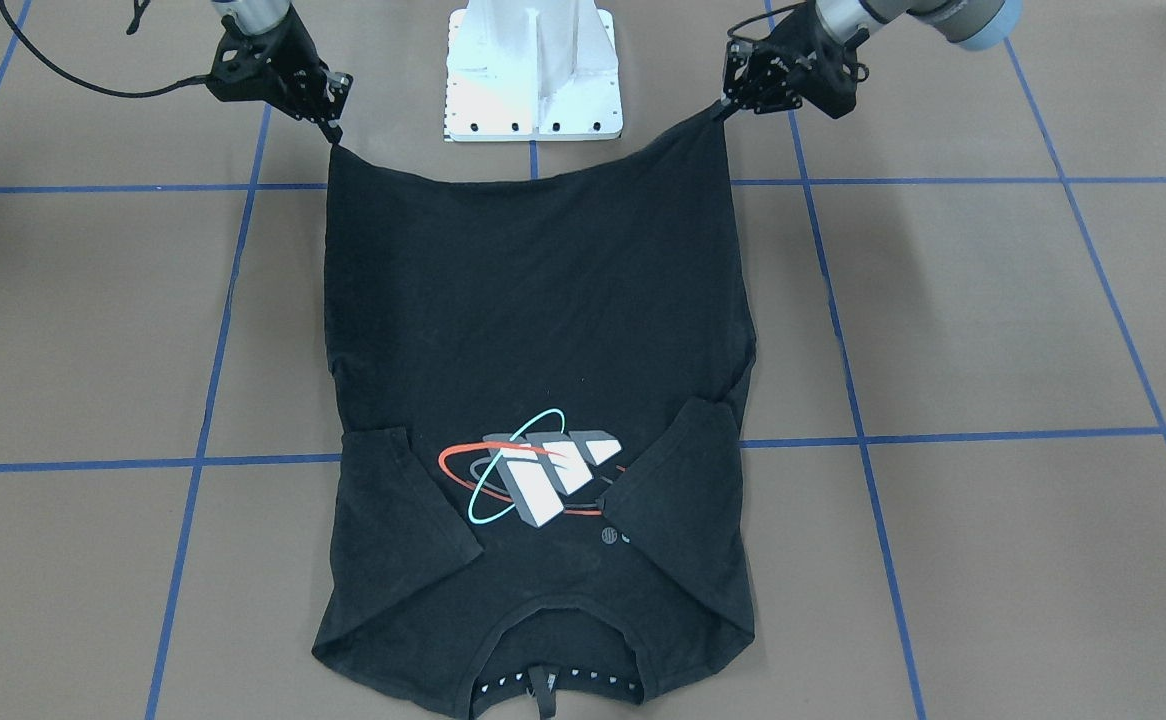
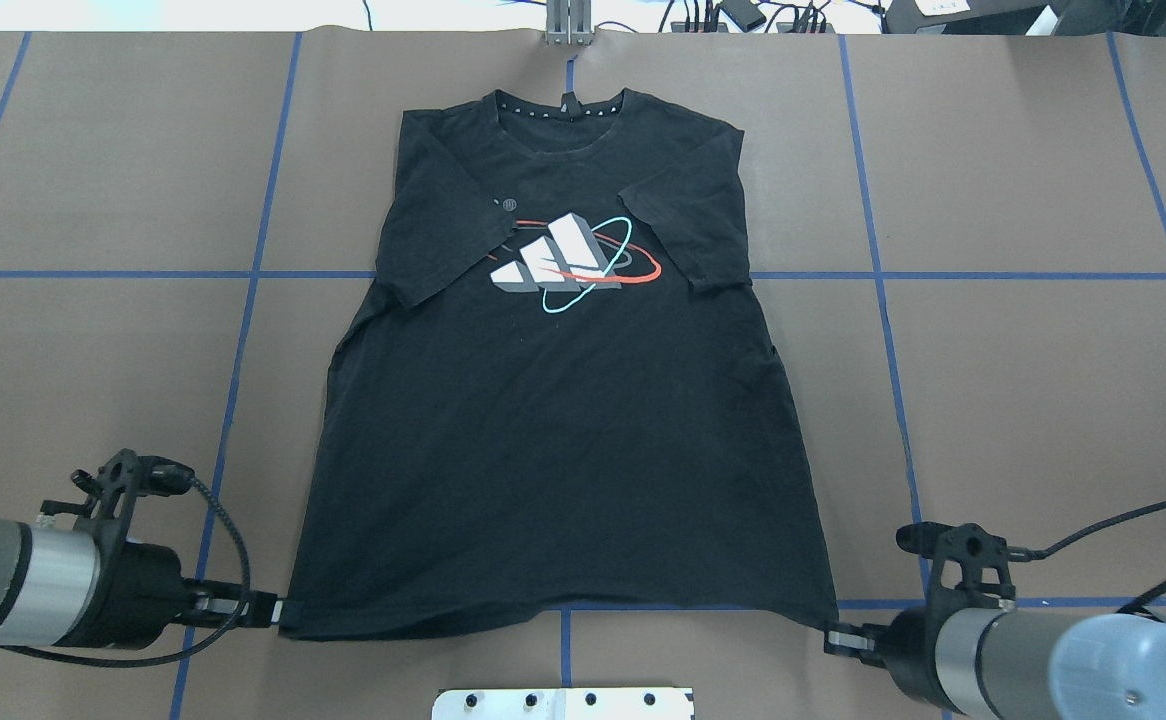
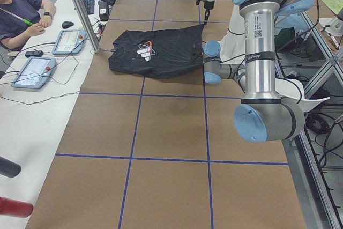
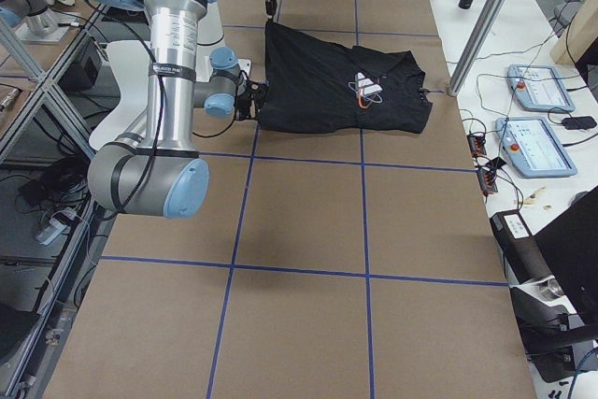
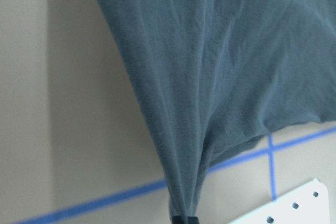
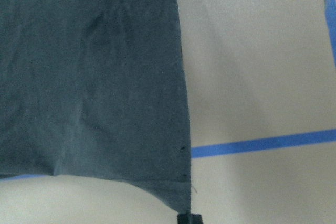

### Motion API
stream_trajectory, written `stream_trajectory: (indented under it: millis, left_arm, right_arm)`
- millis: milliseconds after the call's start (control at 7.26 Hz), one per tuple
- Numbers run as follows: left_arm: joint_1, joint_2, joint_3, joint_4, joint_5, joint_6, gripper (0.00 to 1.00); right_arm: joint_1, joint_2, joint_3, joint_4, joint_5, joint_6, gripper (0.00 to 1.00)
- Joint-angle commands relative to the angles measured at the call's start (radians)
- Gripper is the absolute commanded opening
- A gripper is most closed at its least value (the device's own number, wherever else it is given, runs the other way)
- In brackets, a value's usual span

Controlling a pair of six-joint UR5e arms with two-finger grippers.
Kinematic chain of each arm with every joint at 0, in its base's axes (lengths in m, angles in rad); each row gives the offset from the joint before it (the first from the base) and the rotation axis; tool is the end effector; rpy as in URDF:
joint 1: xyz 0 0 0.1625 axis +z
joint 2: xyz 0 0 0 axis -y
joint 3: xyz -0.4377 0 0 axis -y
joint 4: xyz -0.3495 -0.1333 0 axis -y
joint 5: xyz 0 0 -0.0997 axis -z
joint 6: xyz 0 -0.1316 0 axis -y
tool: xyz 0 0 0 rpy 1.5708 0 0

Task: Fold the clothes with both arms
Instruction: 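Lift the hem with both grippers and carry it toward the collar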

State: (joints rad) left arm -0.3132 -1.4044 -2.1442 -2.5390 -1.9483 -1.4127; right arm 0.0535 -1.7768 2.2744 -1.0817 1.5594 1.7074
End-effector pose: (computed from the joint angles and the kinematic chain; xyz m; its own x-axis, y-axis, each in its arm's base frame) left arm 0.3428 -0.2002 0.3818 0.1735 0.0976 -0.9800 -0.0860 0.9928 0.0837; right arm -0.3746 -0.1551 0.4135 0.5370 0.1651 0.8273 -0.1374 0.9847 -0.1074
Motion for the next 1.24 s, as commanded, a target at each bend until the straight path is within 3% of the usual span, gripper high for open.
stream_trajectory:
  millis: [0,275,413,826,1101]
  left_arm:
    - [0.003,0.033,-0.058,-0.006,-0.093,-0.029,0.0]
    - [0.006,0.131,-0.092,-0.1,-0.179,-0.044,0.0]
    - [0.006,0.175,-0.091,-0.189,-0.188,-0.086,0.0]
    - [-0.026,0.053,-0.007,-0.182,-0.167,-0.164,0.0]
    - [-0.163,-0.103,0.055,-0.065,-0.162,-0.163,0.0]
  right_arm:
    - [-0.081,-0.091,0.161,0.002,0.072,-0.011,0.0]
    - [-0.136,-0.098,0.278,-0.009,0.129,-0.011,0.0]
    - [-0.139,-0.092,0.33,-0.103,0.13,-0.011,0.0]
    - [0.046,-0.008,0.333,-0.251,0.128,-0.011,0.0]
    - [0.194,0.197,0.239,-0.408,0.133,-0.053,0.0]
